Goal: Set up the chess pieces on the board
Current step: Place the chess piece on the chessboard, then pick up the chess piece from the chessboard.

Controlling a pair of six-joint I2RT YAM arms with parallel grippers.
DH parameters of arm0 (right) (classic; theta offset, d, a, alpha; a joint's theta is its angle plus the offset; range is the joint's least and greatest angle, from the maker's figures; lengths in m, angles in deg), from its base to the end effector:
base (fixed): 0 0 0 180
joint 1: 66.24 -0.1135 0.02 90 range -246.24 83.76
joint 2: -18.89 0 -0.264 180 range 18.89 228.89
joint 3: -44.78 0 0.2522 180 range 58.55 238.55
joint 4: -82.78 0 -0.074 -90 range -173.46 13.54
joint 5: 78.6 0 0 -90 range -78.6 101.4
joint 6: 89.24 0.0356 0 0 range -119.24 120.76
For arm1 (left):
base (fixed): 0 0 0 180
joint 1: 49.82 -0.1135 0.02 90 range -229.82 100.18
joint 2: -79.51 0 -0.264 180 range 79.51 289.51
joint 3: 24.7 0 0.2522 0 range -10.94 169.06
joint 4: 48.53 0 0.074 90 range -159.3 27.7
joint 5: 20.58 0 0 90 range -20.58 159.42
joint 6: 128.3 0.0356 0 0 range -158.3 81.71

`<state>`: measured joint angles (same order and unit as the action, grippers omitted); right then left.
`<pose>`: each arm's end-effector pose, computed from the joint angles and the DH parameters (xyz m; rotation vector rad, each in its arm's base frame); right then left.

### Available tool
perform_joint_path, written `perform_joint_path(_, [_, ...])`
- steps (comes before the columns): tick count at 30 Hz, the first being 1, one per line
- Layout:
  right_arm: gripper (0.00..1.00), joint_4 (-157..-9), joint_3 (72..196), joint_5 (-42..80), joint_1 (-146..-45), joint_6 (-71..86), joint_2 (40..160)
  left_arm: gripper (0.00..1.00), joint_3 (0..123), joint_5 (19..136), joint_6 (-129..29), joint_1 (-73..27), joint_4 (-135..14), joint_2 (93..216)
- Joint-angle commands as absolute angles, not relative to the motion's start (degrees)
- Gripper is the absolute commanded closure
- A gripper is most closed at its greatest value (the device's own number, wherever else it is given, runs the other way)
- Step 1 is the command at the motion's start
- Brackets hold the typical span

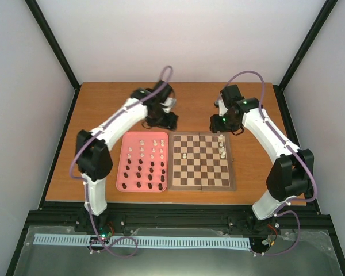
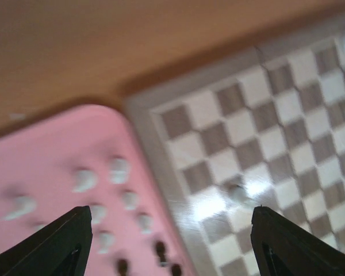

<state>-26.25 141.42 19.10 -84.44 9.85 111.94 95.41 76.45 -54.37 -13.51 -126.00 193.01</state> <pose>0.3099 0.1069 0.2920 -0.2574 2.7611 0.3122 0.3291 -0.2473 0.2813 0.5340 2.8225 -0.3721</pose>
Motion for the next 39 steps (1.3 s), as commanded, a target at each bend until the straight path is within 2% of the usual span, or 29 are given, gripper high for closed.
perform_joint_path(1, [0.46,-25.73,145.89,20.43,-87.61,10.37,114.12,0.15,93.56,72.58,-52.09,-23.09,-128.4,188.58])
perform_joint_path(8, [0.46,-24.79,148.81,21.18,-98.4,10.28,122.18,0.22,85.3,74.38,-51.95,-33.66,-126.38,187.52])
perform_joint_path(18, [0.46,-23.13,149.14,22.99,-106.76,9.47,130.16,0.23,82.98,74.55,-52.97,-36.7,-125.14,188.48])
perform_joint_path(39, [0.59,-21.72,151.64,16.94,-107.02,12.39,135.51,0.23,80.65,75.06,-52.97,-37.77,-123.65,186.91])
